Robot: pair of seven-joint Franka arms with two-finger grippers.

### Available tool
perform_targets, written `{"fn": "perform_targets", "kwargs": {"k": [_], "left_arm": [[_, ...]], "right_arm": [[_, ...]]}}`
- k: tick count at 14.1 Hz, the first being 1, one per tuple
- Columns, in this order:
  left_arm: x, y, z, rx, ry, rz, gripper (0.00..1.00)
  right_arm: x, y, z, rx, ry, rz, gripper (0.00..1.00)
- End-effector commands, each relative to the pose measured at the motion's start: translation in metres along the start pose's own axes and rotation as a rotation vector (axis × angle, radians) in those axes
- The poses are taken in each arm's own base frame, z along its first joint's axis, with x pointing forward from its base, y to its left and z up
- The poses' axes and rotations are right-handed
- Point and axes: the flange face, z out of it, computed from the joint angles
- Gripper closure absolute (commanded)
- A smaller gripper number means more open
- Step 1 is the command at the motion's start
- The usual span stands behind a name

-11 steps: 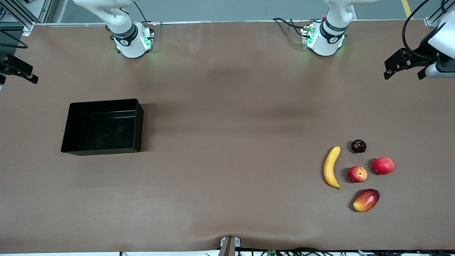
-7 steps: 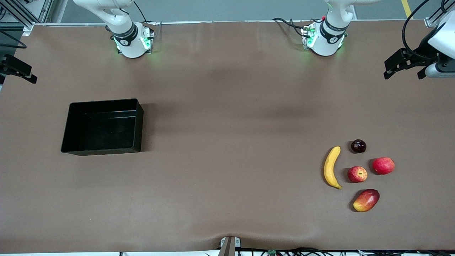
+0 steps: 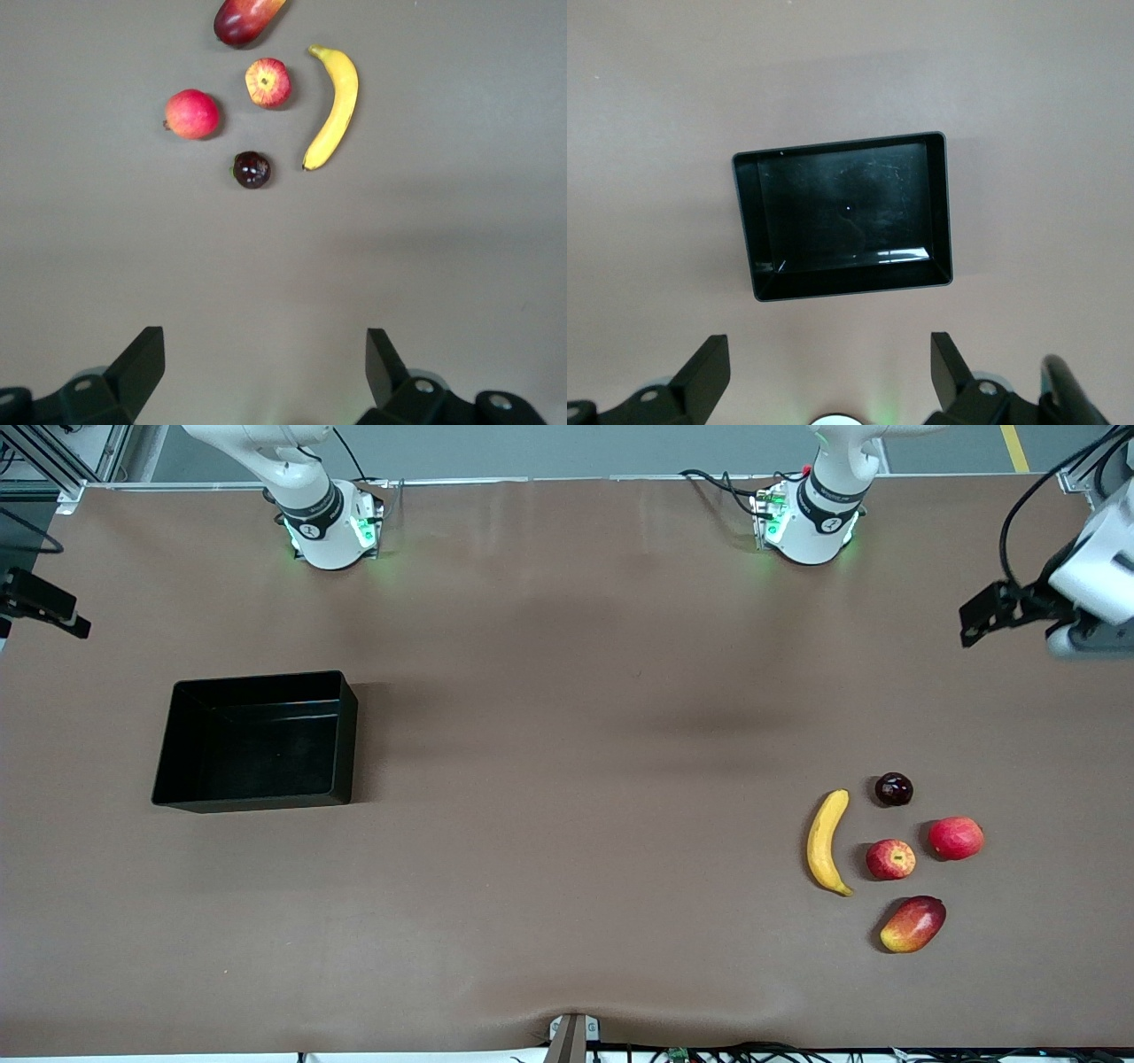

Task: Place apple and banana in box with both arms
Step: 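Reach the left gripper to the red-yellow apple while the right gripper reaches the box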

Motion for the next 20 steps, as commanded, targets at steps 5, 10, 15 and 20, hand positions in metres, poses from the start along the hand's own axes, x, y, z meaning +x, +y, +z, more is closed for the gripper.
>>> {"fn": "perform_targets", "kwargs": {"k": [5, 10, 15, 20], "left_arm": [[0.045, -0.035, 0.125, -0.013, 0.029, -0.144, 0.0], [0.061, -0.027, 0.209, -0.032, 0.04, -0.309, 0.0], [0.081, -0.026, 0.284, -0.053, 0.125, -0.297, 0.0], [0.122, -0.041, 0.327, -0.07, 0.18, -0.3, 0.0]], "right_arm": [[0.055, 0.062, 0.097, 0.054, -0.148, 0.012, 0.0], [0.098, 0.094, 0.208, 0.041, -0.206, -0.032, 0.0], [0.08, 0.147, 0.301, 0.053, -0.146, -0.107, 0.0], [0.066, 0.176, 0.36, 0.081, -0.185, -0.104, 0.16]]}}
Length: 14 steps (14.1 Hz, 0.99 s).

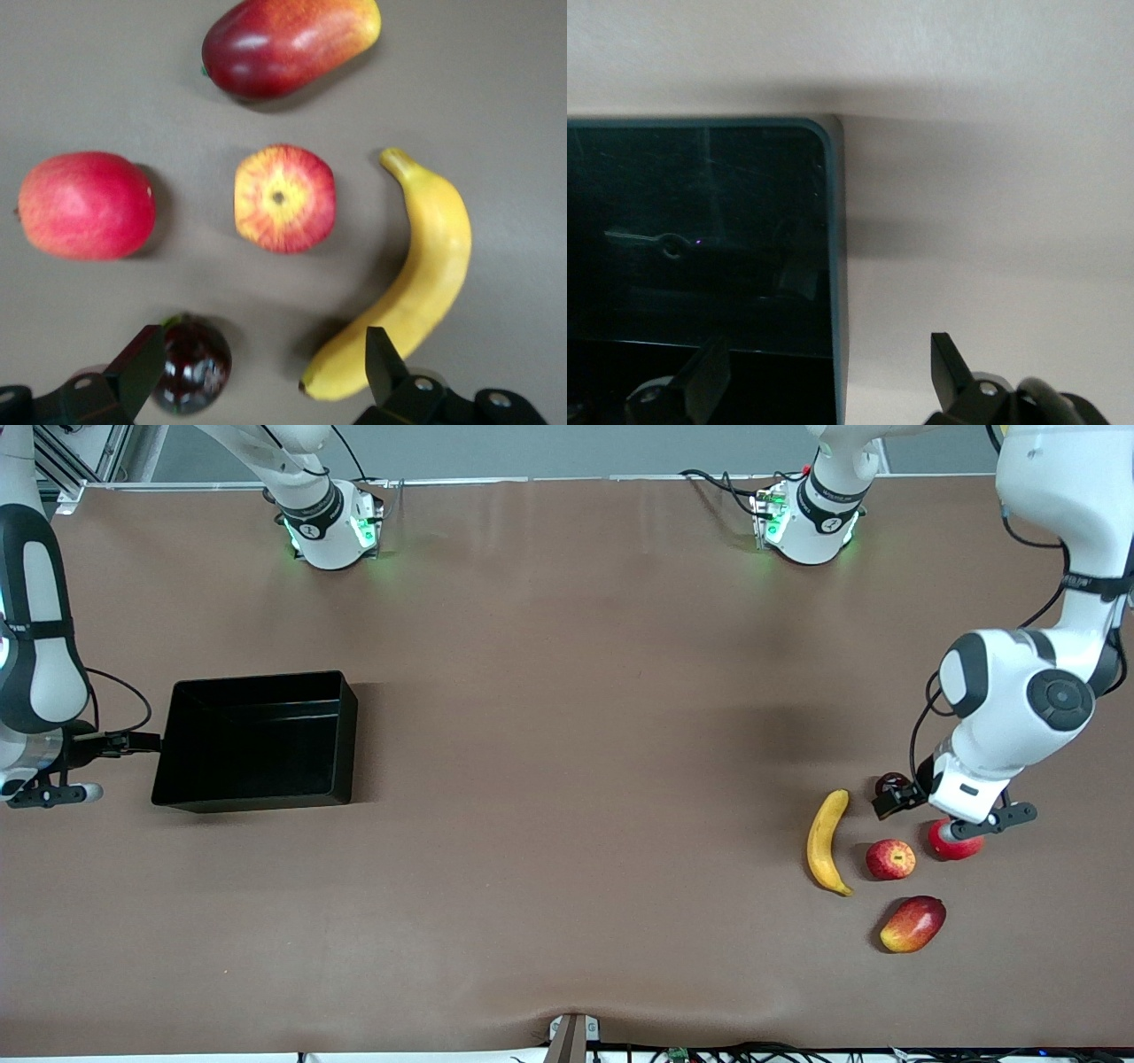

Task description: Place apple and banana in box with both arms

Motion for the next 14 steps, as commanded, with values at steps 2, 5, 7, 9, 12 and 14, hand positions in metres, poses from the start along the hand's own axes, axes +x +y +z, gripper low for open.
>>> {"fn": "perform_targets", "kwargs": {"k": [2, 5, 7, 9, 12, 14], "left_arm": [[0.04, -0.004, 0.024, -0.002, 0.026, 0.013, 0.0], [0.058, -0.001, 0.047, -0.011, 0.031, 0.008, 0.0], [0.064, 0.002, 0.059, -0.014, 0.032, 0.008, 0.0], [0.063, 0.005, 0.067, -0.015, 0.022, 0.011, 0.0], [0.061, 0.006, 0.072, -0.013, 0.018, 0.017, 0.0], [0.057, 0.005, 0.074, -0.009, 0.008, 0.02, 0.0]], "right_arm": [[-0.016, 0.013, 0.048, 0.022, 0.008, 0.014, 0.42], [-0.024, 0.016, 0.06, 0.036, 0.003, -0.001, 1.0], [-0.024, 0.012, 0.058, 0.042, -0.007, -0.027, 1.0], [-0.025, 0.009, 0.057, 0.048, -0.02, -0.034, 1.0], [-0.022, -0.012, 0.029, 0.111, -0.047, -0.043, 1.0], [-0.012, -0.038, -0.011, 0.156, -0.096, -0.067, 1.0]]}}
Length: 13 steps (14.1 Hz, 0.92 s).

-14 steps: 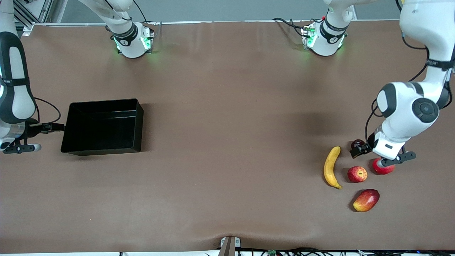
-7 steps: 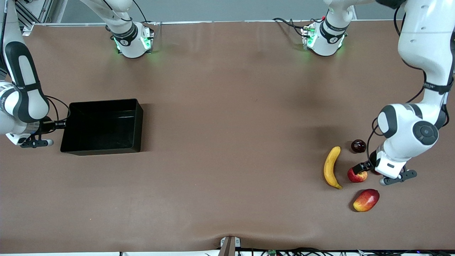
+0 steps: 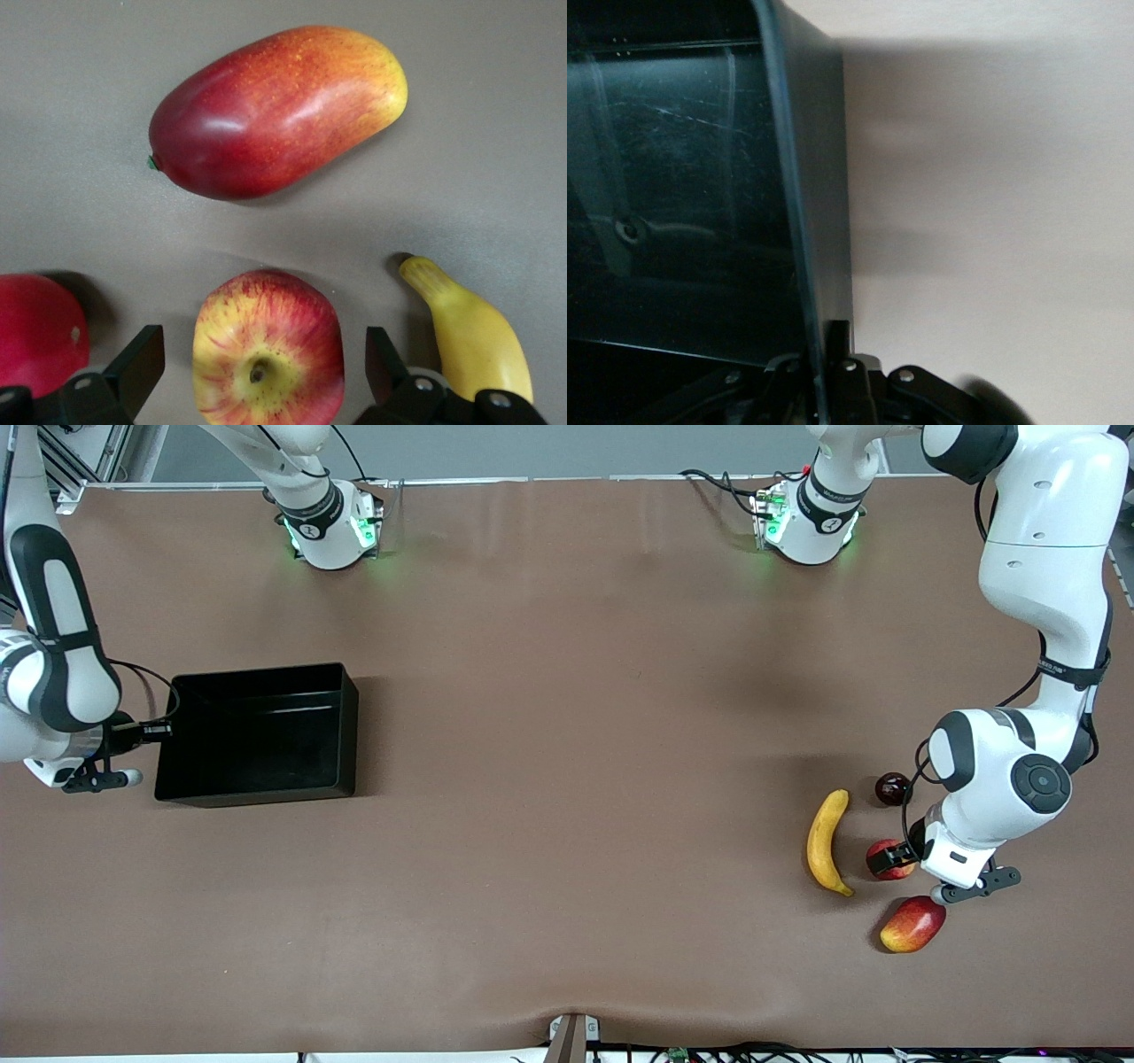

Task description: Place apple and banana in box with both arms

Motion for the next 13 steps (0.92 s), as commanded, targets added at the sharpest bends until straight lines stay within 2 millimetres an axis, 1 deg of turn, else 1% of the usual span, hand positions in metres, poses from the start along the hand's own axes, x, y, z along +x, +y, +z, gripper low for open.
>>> {"fn": "perform_targets", "kwargs": {"k": [1, 2, 3, 4, 5, 6, 7, 8, 9, 10, 11, 12, 13], "left_arm": [[-0.001, -0.003, 0.003, 0.011, -0.001, 0.021, 0.06], [-0.003, -0.003, 0.004, 0.012, -0.006, 0.038, 0.14], [-0.003, -0.005, 0.005, 0.012, -0.008, 0.047, 0.28], [-0.004, -0.006, 0.006, 0.014, -0.013, 0.058, 0.54], [-0.004, -0.008, 0.006, 0.014, -0.017, 0.056, 0.79], [-0.006, -0.009, 0.006, 0.014, -0.02, 0.053, 1.0], [-0.006, -0.009, 0.002, 0.014, -0.018, 0.054, 1.0], [-0.004, -0.008, -0.01, 0.014, -0.013, 0.053, 1.0], [-0.003, -0.008, -0.02, 0.019, -0.023, 0.053, 1.0], [-0.002, -0.01, -0.037, 0.026, -0.034, 0.054, 1.0], [-0.006, -0.009, -0.051, 0.033, -0.056, 0.058, 1.0], [-0.01, -0.009, -0.069, 0.039, -0.063, 0.058, 1.0], [-0.018, -0.006, -0.084, 0.044, -0.073, 0.063, 1.0]], "right_arm": [[0.003, -0.048, -0.063, 0.079, -0.029, -0.017, 1.0], [0.006, -0.066, -0.074, 0.086, -0.053, 0.013, 1.0], [0.011, -0.092, -0.082, 0.083, -0.079, 0.033, 1.0], [0.014, -0.123, -0.094, 0.079, -0.083, 0.037, 1.0], [0.018, -0.16, -0.099, 0.081, -0.082, 0.039, 1.0], [0.024, -0.195, -0.1, 0.093, -0.076, 0.034, 1.0], [0.03, -0.221, -0.099, 0.113, -0.066, 0.013, 1.0], [0.036, -0.253, -0.093, 0.128, -0.066, -0.026, 1.0], [0.039, -0.275, -0.09, 0.128, -0.058, -0.039, 1.0], [0.042, -0.294, -0.086, 0.123, -0.059, 0.005, 1.0], [0.043, -0.322, -0.081, 0.115, -0.067, 0.057, 1.0], [0.044, -0.36, -0.073, 0.09, -0.066, 0.074, 1.0], [0.045, -0.391, -0.066, 0.074, -0.048, 0.094, 1.0]]}}
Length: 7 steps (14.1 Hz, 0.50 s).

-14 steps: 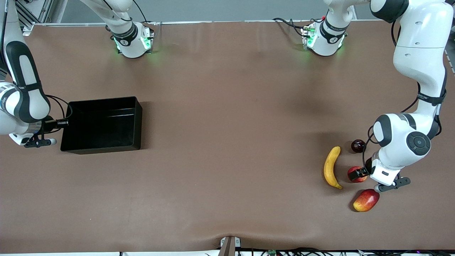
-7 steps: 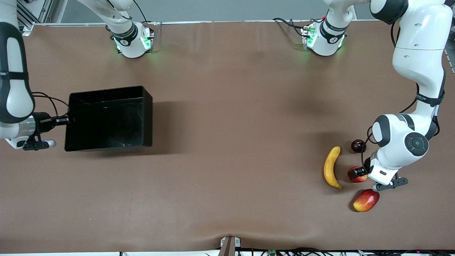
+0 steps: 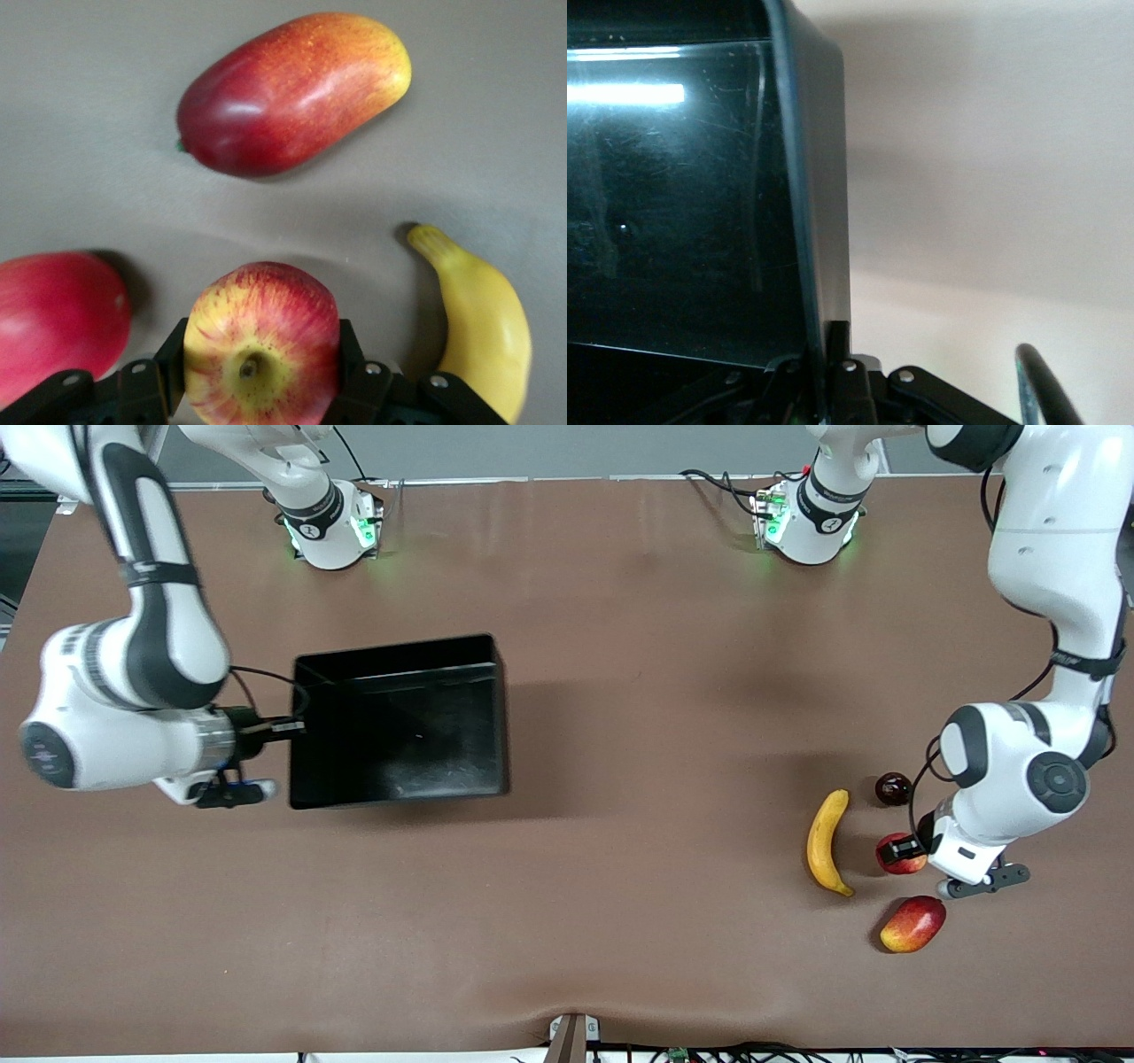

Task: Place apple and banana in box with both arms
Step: 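Push the box with the right gripper while the left gripper lifts the apple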

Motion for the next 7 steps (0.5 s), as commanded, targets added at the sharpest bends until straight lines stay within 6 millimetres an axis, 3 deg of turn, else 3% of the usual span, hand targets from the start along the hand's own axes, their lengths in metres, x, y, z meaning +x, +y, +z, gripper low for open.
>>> {"fn": "perform_targets", "kwargs": {"k": [1, 4, 7], "left_arm": [[-0.028, 0.001, -0.057, 0.021, -0.01, 0.023, 1.0], [-0.059, 0.01, -0.097, 0.029, -0.026, 0.023, 1.0], [-0.085, 0.015, -0.136, 0.046, -0.085, 0.02, 1.0]], "right_arm": [[-0.005, -0.077, 0.015, -0.006, 0.05, 0.06, 1.0], [-0.002, -0.159, 0.064, -0.011, 0.111, 0.072, 1.0], [0.01, -0.215, 0.128, 0.0, 0.169, 0.08, 1.0]]}}
